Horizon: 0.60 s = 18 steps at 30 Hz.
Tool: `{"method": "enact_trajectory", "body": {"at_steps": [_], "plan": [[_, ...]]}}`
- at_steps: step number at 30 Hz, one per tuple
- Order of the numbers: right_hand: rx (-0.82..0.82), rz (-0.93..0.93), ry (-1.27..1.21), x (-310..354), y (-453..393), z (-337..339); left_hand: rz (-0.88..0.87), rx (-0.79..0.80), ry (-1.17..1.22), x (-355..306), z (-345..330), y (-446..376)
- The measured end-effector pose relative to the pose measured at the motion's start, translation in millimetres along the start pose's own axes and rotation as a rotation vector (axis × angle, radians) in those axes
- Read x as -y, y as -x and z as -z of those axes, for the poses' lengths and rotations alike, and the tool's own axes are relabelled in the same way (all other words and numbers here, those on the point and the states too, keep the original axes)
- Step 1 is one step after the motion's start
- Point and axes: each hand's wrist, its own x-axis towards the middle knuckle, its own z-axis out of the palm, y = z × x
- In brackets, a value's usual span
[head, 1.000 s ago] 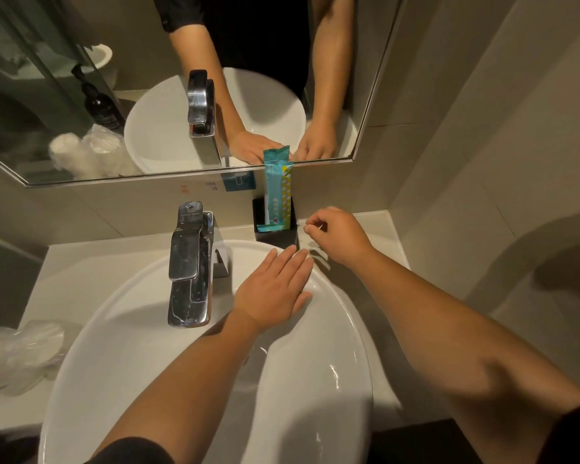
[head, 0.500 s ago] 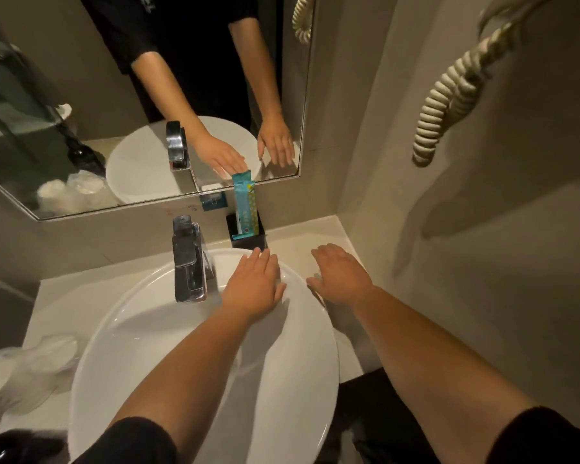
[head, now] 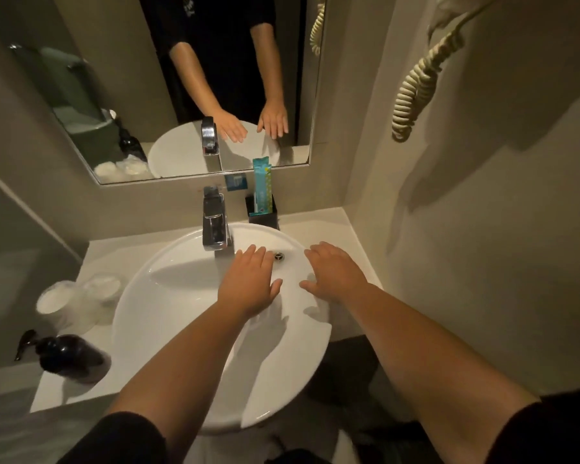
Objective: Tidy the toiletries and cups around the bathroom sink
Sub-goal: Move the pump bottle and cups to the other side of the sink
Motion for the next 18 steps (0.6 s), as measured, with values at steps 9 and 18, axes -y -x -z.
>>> {"method": "enact_trajectory", "body": {"at_steps": [9,18], "plan": [[-0.01,0.221,0.007,53,62,-8,0.192,-0.106,0.004,-17,11,119],[0.024,0.425,-0.035,142,80,-16,0.475,-0.043,-0.033,18,24,218]]}}
